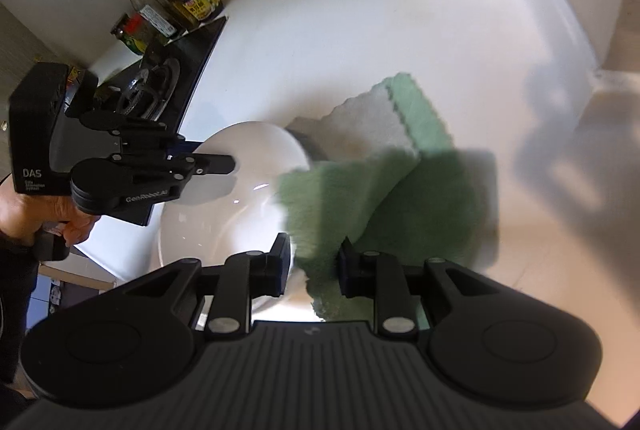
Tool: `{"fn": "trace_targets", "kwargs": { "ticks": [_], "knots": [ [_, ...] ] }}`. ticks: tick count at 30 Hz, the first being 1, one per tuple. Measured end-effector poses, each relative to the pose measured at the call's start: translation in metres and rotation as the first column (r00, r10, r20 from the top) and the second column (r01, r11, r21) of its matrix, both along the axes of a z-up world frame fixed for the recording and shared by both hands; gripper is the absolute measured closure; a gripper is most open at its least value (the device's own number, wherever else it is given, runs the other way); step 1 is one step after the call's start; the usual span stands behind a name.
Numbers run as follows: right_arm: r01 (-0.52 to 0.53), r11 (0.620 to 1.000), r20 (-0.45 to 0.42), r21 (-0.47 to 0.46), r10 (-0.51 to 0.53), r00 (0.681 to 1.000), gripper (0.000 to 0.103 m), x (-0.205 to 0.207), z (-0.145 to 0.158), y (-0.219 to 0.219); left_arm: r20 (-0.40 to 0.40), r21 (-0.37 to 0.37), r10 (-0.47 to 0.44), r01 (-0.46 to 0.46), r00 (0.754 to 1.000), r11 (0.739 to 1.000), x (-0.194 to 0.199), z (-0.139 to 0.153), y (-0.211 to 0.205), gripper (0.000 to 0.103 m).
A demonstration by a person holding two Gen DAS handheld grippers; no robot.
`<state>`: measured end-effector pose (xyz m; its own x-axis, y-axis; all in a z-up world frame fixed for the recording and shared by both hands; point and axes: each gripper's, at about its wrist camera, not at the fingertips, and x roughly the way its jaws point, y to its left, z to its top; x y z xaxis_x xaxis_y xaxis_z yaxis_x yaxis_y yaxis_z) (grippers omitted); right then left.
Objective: Clean bowl
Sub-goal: 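Hold the bowl rim with the left gripper while the right gripper drapes the towel over the bowl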
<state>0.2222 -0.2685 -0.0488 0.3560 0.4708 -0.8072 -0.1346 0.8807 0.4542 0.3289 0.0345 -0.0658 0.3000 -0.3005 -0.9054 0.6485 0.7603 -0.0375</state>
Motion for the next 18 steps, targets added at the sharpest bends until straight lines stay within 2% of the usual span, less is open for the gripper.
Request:
{"fn": "trace_targets", "kwargs": {
  "ticks": [3, 7, 8, 9, 12, 14, 15, 18],
  "knots": [
    [0.007, 1.0, 0.04, -0.006, -0.007, 0.999, 0.099, -0.004, 0.006, -0.005, 0.0, 0.008, 0.005, -0.005, 1.0, 1.0, -0.002, 0.0, 0.0, 0.093],
    [-0.026, 0.993, 0.203, -0.114, 0.049, 0.978, 0.099, -0.014, 0.04, 0.014, -0.008, 0.0, 0.016, -0.016, 1.0, 1.0, -0.002, 0.0, 0.003, 0.093],
    [-0.06, 0.987, 0.249, -0.151, 0.096, 0.964, 0.099, -0.018, 0.049, 0.026, -0.013, -0.005, 0.02, -0.02, 1.0, 1.0, -0.002, 0.0, 0.004, 0.093],
    [-0.129, 0.971, 0.292, -0.202, 0.186, 0.938, 0.099, -0.023, 0.059, 0.048, -0.018, -0.007, 0.022, -0.022, 1.0, 1.0, -0.001, 0.0, 0.004, 0.093],
    [-0.299, 0.929, 0.221, -0.219, 0.346, 0.912, 0.085, -0.024, 0.056, 0.081, -0.031, 0.003, 0.015, -0.015, 0.999, 1.0, -0.002, -0.004, 0.004, 0.093],
    [-0.336, 0.916, 0.174, -0.218, 0.375, 0.91, 0.082, -0.023, 0.054, 0.086, -0.034, 0.005, 0.012, -0.012, 0.999, 1.0, -0.003, -0.005, 0.005, 0.093],
    [-0.339, 0.917, 0.158, -0.213, 0.374, 0.914, 0.082, -0.022, 0.054, 0.086, -0.038, 0.004, 0.013, -0.013, 0.999, 1.0, -0.003, -0.005, 0.005, 0.093],
    [-0.246, 0.959, 0.176, -0.142, 0.269, 0.947, 0.081, -0.014, 0.062, 0.064, -0.038, -0.001, 0.016, -0.016, 0.999, 1.0, -0.004, -0.005, 0.006, 0.093]
  ]
}}
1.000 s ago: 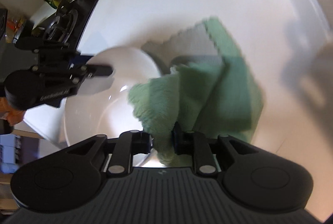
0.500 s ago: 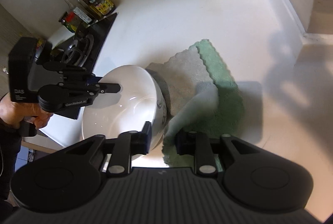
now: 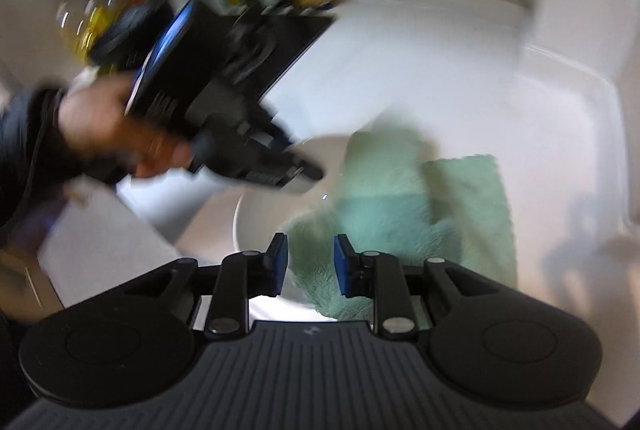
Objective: Clean bowl
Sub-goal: 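Hold the bowl rim with the left gripper while the right gripper drapes the towel over the bowl, then sweep the green towel around the bowl interior with the right gripper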
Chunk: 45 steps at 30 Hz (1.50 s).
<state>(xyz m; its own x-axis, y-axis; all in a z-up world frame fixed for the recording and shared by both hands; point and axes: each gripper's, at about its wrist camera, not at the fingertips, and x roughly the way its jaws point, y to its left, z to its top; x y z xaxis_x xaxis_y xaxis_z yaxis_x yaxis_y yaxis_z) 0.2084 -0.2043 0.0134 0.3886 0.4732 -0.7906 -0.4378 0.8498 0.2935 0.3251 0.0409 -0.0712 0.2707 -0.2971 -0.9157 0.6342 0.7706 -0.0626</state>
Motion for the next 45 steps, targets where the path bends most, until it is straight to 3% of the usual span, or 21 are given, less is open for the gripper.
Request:
{"fn": "trace_targets", "kwargs": {
  "ticks": [2, 5, 8, 12, 16, 18, 20, 21, 24, 26, 29, 31, 33, 35, 37, 41, 43, 45],
  "knots": [
    [0.081, 0.997, 0.015, 0.015, -0.081, 0.997, 0.073, 0.008, 0.003, -0.014, 0.004, 0.002, -0.001, 0.001, 1.0, 1.0, -0.001, 0.0, 0.0, 0.094],
    [0.136, 0.987, 0.04, -0.081, -0.133, 0.99, 0.072, 0.029, -0.009, -0.015, 0.011, 0.005, -0.014, 0.014, 1.0, 1.0, -0.002, 0.001, -0.001, 0.094],
    [0.03, 0.98, 0.014, -0.195, -0.028, 1.0, 0.073, 0.05, -0.028, 0.001, 0.007, 0.006, -0.041, 0.041, 0.999, 0.999, 0.0, 0.002, -0.001, 0.093],
    [-0.173, 0.923, -0.051, -0.343, 0.165, 0.985, 0.073, 0.081, -0.051, 0.031, 0.002, 0.02, -0.111, 0.111, 0.994, 0.994, 0.003, 0.003, -0.002, 0.093],
    [-0.415, 0.812, -0.174, -0.41, 0.377, 0.91, 0.074, 0.099, -0.07, 0.058, -0.021, 0.023, -0.164, 0.165, 0.986, 0.986, 0.01, 0.001, -0.004, 0.093],
    [-0.474, 0.765, -0.209, -0.436, 0.426, 0.88, 0.081, 0.104, -0.079, 0.07, -0.031, 0.019, -0.173, 0.173, 0.985, 0.985, 0.013, -0.002, -0.007, 0.093],
    [-0.491, 0.739, -0.219, -0.461, 0.441, 0.87, 0.088, 0.103, -0.083, 0.073, -0.031, 0.015, -0.169, 0.169, 0.985, 0.985, 0.013, -0.003, -0.009, 0.093],
    [-0.493, 0.737, -0.223, -0.461, 0.442, 0.869, 0.088, 0.103, -0.084, 0.072, -0.029, 0.006, -0.153, 0.153, 0.988, 0.988, 0.013, -0.004, -0.007, 0.094],
    [-0.429, 0.797, -0.216, -0.424, 0.371, 0.903, 0.091, 0.103, -0.084, 0.062, -0.029, -0.011, -0.082, 0.081, 0.996, 0.997, 0.011, -0.004, -0.006, 0.093],
    [-0.294, 0.879, -0.198, -0.377, 0.233, 0.952, 0.091, 0.094, -0.085, 0.046, -0.007, -0.017, -0.045, 0.045, 0.999, 0.999, 0.007, -0.005, -0.006, 0.093],
    [-0.093, 0.951, -0.202, -0.294, 0.033, 0.979, 0.091, 0.076, -0.089, 0.023, -0.002, -0.049, 0.008, -0.008, 1.0, 0.999, 0.005, -0.007, -0.002, 0.092],
    [0.022, 0.975, -0.236, -0.221, -0.075, 0.969, 0.091, 0.068, -0.092, 0.01, 0.001, -0.072, 0.037, -0.036, 0.999, 0.997, 0.004, -0.008, 0.0, 0.09],
    [0.177, 0.978, -0.321, -0.11, -0.204, 0.925, 0.089, 0.056, -0.102, -0.01, 0.011, -0.078, 0.052, -0.051, 0.999, 0.996, -0.001, -0.009, -0.002, 0.088],
    [0.223, 0.972, -0.371, -0.066, -0.232, 0.899, 0.087, 0.052, -0.11, -0.017, 0.017, -0.071, 0.044, -0.043, 0.999, 0.997, -0.004, -0.008, -0.003, 0.088],
    [0.191, 0.98, -0.392, -0.063, -0.2, 0.898, 0.087, 0.053, -0.113, -0.016, 0.016, -0.061, 0.029, -0.028, 0.999, 0.998, -0.006, -0.007, -0.003, 0.089],
    [-0.024, 0.982, -0.313, -0.185, -0.036, 0.949, 0.09, 0.061, -0.101, 0.005, 0.022, -0.026, -0.05, 0.05, 0.999, 0.998, -0.004, -0.004, -0.006, 0.092],
    [-0.176, 0.94, -0.25, -0.292, 0.102, 0.963, 0.09, 0.066, -0.094, 0.024, 0.023, -0.009, -0.097, 0.097, 0.995, 0.995, 0.0, 0.001, -0.008, 0.092],
    [-0.307, 0.877, -0.205, -0.369, 0.246, 0.947, 0.09, 0.07, -0.089, 0.041, 0.019, 0.018, -0.13, 0.13, 0.991, 0.991, 0.008, 0.002, -0.011, 0.092]
  ]
}}
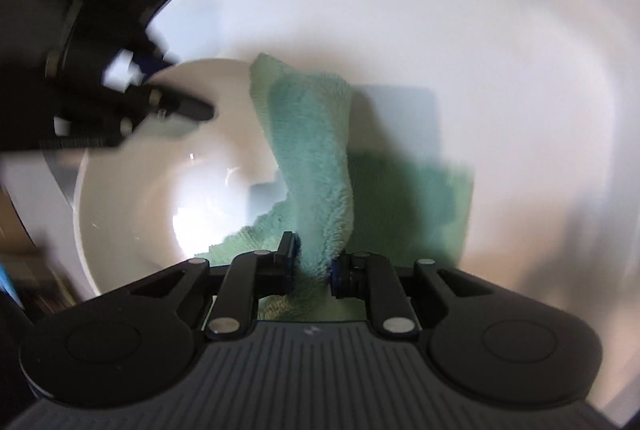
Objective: Clean bowl
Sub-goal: 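Sweep the green towel around the bowl interior with the right gripper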
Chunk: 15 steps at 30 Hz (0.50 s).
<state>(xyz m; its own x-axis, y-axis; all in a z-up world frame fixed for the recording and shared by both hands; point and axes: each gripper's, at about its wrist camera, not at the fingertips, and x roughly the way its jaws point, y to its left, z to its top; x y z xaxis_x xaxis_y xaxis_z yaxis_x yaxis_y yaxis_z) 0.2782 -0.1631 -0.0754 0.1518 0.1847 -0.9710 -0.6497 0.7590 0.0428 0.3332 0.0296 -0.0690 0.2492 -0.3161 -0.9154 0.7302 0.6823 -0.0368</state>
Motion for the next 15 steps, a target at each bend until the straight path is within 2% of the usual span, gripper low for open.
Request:
{"fn": "trace_targets", "kwargs": {
  "ticks": [2, 5, 8, 12, 15],
  "knots": [
    [-0.116, 0.993, 0.029, -0.02, 0.117, 0.993, 0.091, 0.008, 0.006, 0.011, -0.014, 0.02, -0.014, 0.014, 1.0, 1.0, 0.011, -0.001, -0.003, 0.092],
    [-0.293, 0.953, 0.111, -0.078, 0.3, 0.947, 0.091, 0.019, 0.016, 0.029, -0.025, 0.058, -0.006, 0.007, 1.0, 0.998, 0.023, -0.004, -0.008, 0.092],
    [-0.351, 0.928, 0.15, -0.122, 0.367, 0.918, 0.09, 0.024, 0.016, 0.037, -0.024, 0.056, 0.034, -0.033, 0.999, 0.998, 0.03, -0.005, -0.007, 0.093],
    [-0.28, 0.957, 0.146, -0.071, 0.287, 0.947, 0.09, 0.033, 0.016, 0.025, -0.019, 0.031, 0.093, -0.092, 0.995, 0.995, 0.032, -0.006, -0.007, 0.093],
    [-0.072, 0.997, 0.053, 0.0, 0.072, 0.996, 0.091, 0.034, 0.007, 0.004, -0.008, 0.018, 0.126, -0.126, 0.992, 0.992, 0.029, -0.007, -0.006, 0.092]
  ]
}}
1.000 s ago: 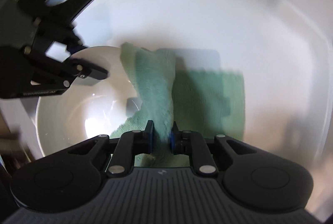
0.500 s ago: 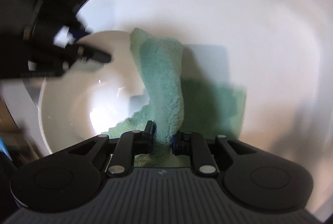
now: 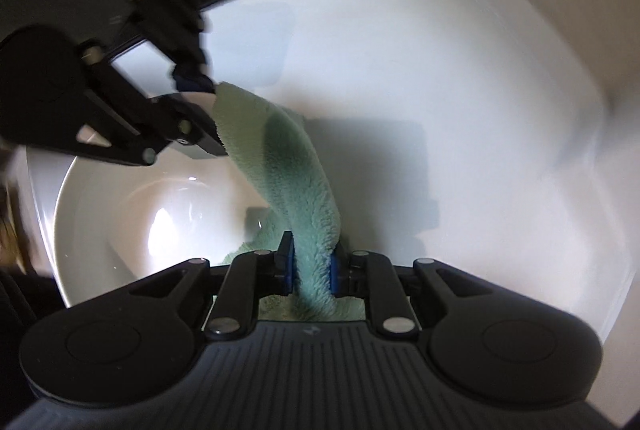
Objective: Clean bowl
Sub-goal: 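Sweep the green towel around the bowl interior with the right gripper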
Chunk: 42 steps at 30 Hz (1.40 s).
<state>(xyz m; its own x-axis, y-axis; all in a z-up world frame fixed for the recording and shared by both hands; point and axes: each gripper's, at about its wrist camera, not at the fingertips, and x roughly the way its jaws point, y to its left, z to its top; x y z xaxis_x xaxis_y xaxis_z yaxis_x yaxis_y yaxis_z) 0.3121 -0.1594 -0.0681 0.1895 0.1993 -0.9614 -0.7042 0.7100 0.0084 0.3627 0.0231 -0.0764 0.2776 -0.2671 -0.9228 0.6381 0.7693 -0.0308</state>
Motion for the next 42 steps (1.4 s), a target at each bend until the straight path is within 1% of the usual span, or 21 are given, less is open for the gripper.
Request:
{"fn": "trace_targets", "kwargs": {
  "ticks": [2, 4, 7, 8, 12, 15, 17, 20, 22, 25, 27, 28, 29, 30, 32, 34, 35, 37, 39, 40, 42],
  "knots": [
    [0.142, 0.989, -0.064, 0.043, -0.139, 0.988, 0.091, -0.009, -0.005, -0.017, 0.004, -0.014, 0.018, -0.018, 1.0, 1.0, -0.001, -0.001, 0.002, 0.092],
    [0.327, 0.939, -0.149, 0.103, -0.31, 0.939, 0.09, -0.021, -0.007, -0.038, 0.01, -0.028, 0.034, -0.034, 0.999, 0.999, -0.003, -0.002, 0.002, 0.091],
    [0.481, 0.863, -0.26, 0.156, -0.433, 0.863, 0.087, -0.039, -0.011, -0.059, 0.004, -0.044, 0.035, -0.035, 0.999, 0.998, -0.005, -0.003, 0.001, 0.09],
    [0.479, 0.863, -0.268, 0.158, -0.43, 0.862, 0.087, -0.039, -0.014, -0.059, 0.004, -0.04, 0.03, -0.03, 1.0, 0.999, -0.006, -0.003, -0.001, 0.091],
    [0.378, 0.917, -0.24, 0.126, -0.341, 0.909, 0.088, -0.042, -0.014, -0.054, -0.008, -0.03, -0.016, 0.016, 1.0, 0.999, -0.007, 0.0, 0.006, 0.092],
    [0.142, 0.99, -0.134, 0.023, -0.138, 0.981, 0.088, -0.034, -0.008, -0.031, -0.007, -0.026, -0.051, 0.051, 0.999, 0.998, -0.006, 0.003, 0.007, 0.092],
    [0.028, 0.999, -0.091, -0.026, -0.03, 0.995, 0.083, -0.031, -0.007, -0.023, -0.005, -0.01, -0.074, 0.074, 0.997, 0.997, -0.004, 0.005, 0.005, 0.092],
    [-0.147, 0.982, -0.032, -0.122, 0.144, 0.989, 0.077, -0.036, -0.004, -0.005, 0.004, 0.043, -0.113, 0.112, 0.994, 0.993, -0.003, 0.007, 0.001, 0.092],
    [-0.253, 0.948, 0.025, -0.192, 0.262, 0.965, 0.077, -0.037, -0.002, 0.005, 0.001, 0.043, -0.12, 0.12, 0.993, 0.992, -0.002, 0.008, 0.005, 0.093],
    [-0.319, 0.916, 0.097, -0.244, 0.35, 0.932, 0.079, -0.032, 0.001, 0.011, -0.01, 0.021, -0.094, 0.094, 0.996, 0.995, -0.002, 0.009, 0.008, 0.094],
    [-0.328, 0.913, 0.125, -0.241, 0.364, 0.923, 0.079, -0.029, 0.001, 0.011, -0.008, 0.006, -0.037, 0.037, 0.999, 0.999, -0.002, 0.009, 0.01, 0.094],
    [-0.306, 0.927, 0.133, -0.219, 0.339, 0.931, 0.079, -0.026, 0.001, 0.008, -0.004, -0.003, -0.011, 0.011, 1.0, 1.0, -0.003, 0.008, 0.011, 0.094],
    [-0.238, 0.955, 0.126, -0.176, 0.262, 0.957, 0.08, -0.022, 0.001, 0.002, 0.001, -0.012, 0.015, -0.015, 1.0, 1.0, -0.004, 0.008, 0.012, 0.094],
    [-0.097, 0.99, 0.091, -0.102, 0.107, 0.99, 0.08, -0.016, 0.001, -0.011, 0.009, -0.018, 0.036, -0.036, 0.999, 0.999, -0.005, 0.008, 0.013, 0.094],
    [0.109, 0.994, 0.009, -0.017, -0.109, 0.994, 0.081, -0.018, -0.001, -0.036, 0.022, -0.026, 0.064, -0.064, 0.998, 0.998, -0.008, 0.008, 0.014, 0.094],
    [0.268, 0.963, -0.062, 0.038, -0.266, 0.962, 0.083, -0.027, -0.002, -0.054, 0.042, -0.025, 0.082, -0.081, 0.996, 0.996, -0.011, 0.008, 0.013, 0.093],
    [0.353, 0.933, -0.106, 0.068, -0.345, 0.933, 0.083, -0.035, -0.002, -0.064, 0.048, -0.025, 0.09, -0.089, 0.995, 0.996, -0.012, 0.008, 0.012, 0.092],
    [0.49, 0.863, -0.216, 0.127, -0.458, 0.862, 0.082, -0.044, -0.006, -0.081, 0.063, -0.018, 0.09, -0.089, 0.994, 0.996, -0.013, 0.008, 0.011, 0.091],
    [0.591, 0.787, -0.34, 0.179, -0.514, 0.788, 0.083, -0.051, -0.016, -0.096, 0.061, -0.008, 0.072, -0.072, 0.996, 0.997, -0.012, 0.009, 0.009, 0.091],
    [0.597, 0.779, -0.36, 0.192, -0.51, 0.781, 0.084, -0.05, -0.019, -0.101, 0.047, -0.006, 0.058, -0.057, 0.997, 0.998, -0.012, 0.01, 0.01, 0.092],
    [0.555, 0.81, -0.359, 0.189, -0.469, 0.807, 0.085, -0.04, -0.02, -0.103, 0.012, -0.015, 0.024, -0.024, 1.0, 1.0, -0.007, 0.013, 0.013, 0.092]
  ]
}}
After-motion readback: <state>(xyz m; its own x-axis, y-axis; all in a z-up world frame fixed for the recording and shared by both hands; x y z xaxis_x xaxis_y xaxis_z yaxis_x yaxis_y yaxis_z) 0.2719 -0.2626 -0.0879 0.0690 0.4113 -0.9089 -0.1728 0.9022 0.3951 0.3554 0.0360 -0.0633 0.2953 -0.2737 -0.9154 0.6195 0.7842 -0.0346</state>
